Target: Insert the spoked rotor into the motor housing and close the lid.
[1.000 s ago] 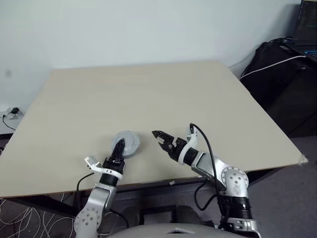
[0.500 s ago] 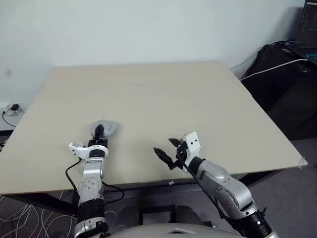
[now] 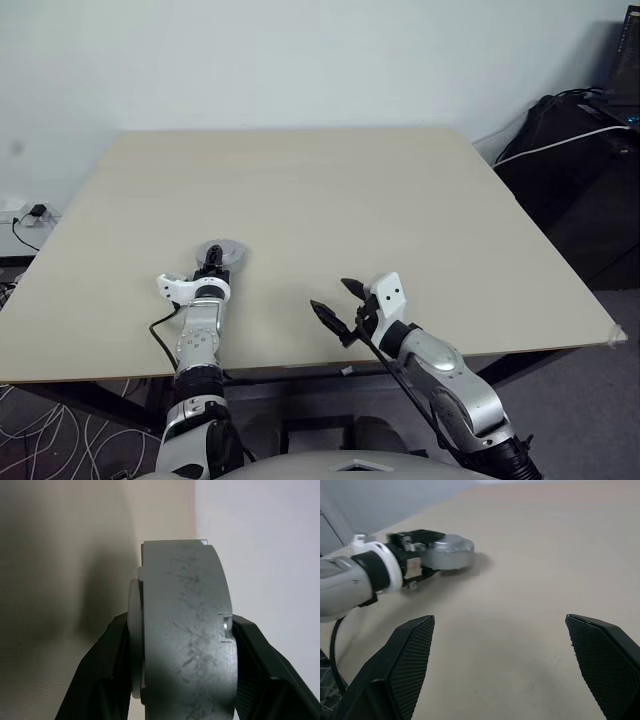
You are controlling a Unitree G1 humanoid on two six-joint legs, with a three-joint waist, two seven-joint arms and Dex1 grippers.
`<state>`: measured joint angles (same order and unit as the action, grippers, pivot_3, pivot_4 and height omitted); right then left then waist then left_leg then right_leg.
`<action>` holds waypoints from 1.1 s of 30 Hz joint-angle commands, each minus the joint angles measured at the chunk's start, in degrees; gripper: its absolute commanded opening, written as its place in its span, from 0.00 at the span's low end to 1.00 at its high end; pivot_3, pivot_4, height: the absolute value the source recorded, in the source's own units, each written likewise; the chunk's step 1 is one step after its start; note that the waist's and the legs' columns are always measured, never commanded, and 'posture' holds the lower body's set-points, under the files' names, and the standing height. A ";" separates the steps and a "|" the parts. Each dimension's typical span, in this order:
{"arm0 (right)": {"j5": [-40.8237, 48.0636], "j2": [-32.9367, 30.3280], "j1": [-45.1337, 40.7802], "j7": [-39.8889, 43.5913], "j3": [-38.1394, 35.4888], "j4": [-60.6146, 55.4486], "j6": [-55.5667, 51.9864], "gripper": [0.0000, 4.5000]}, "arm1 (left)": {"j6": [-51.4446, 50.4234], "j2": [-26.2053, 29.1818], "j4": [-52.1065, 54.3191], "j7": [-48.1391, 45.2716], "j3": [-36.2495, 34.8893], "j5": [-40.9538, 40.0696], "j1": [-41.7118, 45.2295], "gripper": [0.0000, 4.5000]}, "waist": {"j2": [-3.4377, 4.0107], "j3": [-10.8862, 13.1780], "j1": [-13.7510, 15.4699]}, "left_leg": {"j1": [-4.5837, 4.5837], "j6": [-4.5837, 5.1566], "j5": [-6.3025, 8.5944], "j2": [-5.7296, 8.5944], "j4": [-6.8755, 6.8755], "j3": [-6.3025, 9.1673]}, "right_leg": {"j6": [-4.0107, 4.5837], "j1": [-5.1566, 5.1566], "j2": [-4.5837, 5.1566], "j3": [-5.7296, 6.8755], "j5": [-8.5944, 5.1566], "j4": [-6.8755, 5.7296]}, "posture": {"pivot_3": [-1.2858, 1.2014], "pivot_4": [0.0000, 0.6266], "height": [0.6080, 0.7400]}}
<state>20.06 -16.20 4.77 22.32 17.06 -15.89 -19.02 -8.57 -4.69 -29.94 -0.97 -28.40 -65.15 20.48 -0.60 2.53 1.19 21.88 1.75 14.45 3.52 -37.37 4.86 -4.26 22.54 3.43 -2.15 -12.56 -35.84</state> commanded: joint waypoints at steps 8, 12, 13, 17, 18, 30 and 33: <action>-1.33 1.40 0.02 1.07 -1.37 -1.01 -0.32 1.00 | -0.90 0.79 -4.61 2.71 -1.92 7.82 5.98 0.75 | -0.02 -0.04 0.06 | -0.19 -0.04 -0.03 0.00 0.00 0.00 | -0.24 -0.02 -0.01 0.00 0.15 -0.01 | 0.52 0.00 1.00; -1.53 1.94 0.16 1.18 -1.67 -0.92 -0.84 1.00 | -2.23 -0.40 -2.30 3.46 -2.13 8.98 4.35 0.99 | 0.07 -0.31 0.01 | -0.26 -0.05 -0.04 -0.01 0.00 -0.06 | -0.33 -0.05 0.00 -0.05 0.08 -0.01 | 0.52 0.00 1.00; -1.60 2.06 0.06 1.24 -1.65 -0.79 -0.98 1.00 | -2.67 -0.90 -1.07 3.84 -2.04 9.27 3.48 0.99 | 0.06 -0.36 -0.01 | -0.27 -0.05 -0.04 -0.03 0.00 -0.09 | -0.33 -0.05 0.00 -0.06 0.04 -0.01 | 0.52 0.00 1.00; -1.84 2.48 -0.19 1.43 -1.70 -0.52 -1.44 1.00 | -4.98 -3.12 4.99 6.72 -1.58 10.03 -1.06 0.99 | 0.04 -0.52 -0.30 | -0.28 -0.02 -0.03 -0.06 0.00 -0.22 | -0.30 -0.04 0.00 -0.22 0.10 -0.01 | 0.52 0.00 1.00; -1.88 2.56 -0.19 1.49 -1.73 -0.48 -1.53 1.00 | -5.72 -3.88 7.00 7.52 -1.40 9.98 -2.64 0.99 | 0.02 -0.55 -0.30 | -0.28 -0.01 -0.02 -0.05 0.00 -0.23 | -0.25 -0.03 0.01 -0.23 0.13 -0.01 | 0.52 0.00 1.00; -2.05 3.12 -0.68 2.36 -1.87 -0.05 -2.77 1.00 | -14.89 -8.52 25.54 14.74 4.96 7.69 -20.48 0.99 | 0.20 -0.96 -1.77 | -0.45 -0.20 0.15 -0.14 0.07 -0.41 | -0.15 -0.02 0.00 -0.38 -0.06 -0.04 | 0.52 0.00 1.00; -2.12 3.14 -0.37 2.32 -2.26 -0.52 -2.12 1.00 | -16.46 -6.66 31.03 13.69 8.95 8.99 -24.31 0.99 | 0.32 -1.10 -1.79 | -0.52 -0.20 0.17 -0.13 0.07 -0.44 | -0.16 -0.08 0.03 -0.38 -0.08 -0.05 | 0.52 0.00 1.00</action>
<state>18.06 -13.29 5.33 24.22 15.87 -14.68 -21.86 -23.39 -4.89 -0.48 11.99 -22.81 -56.99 -1.09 -0.29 1.43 -0.60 21.33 1.53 14.64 3.39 -37.30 4.42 -4.42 22.44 3.46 -2.54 -12.64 -35.89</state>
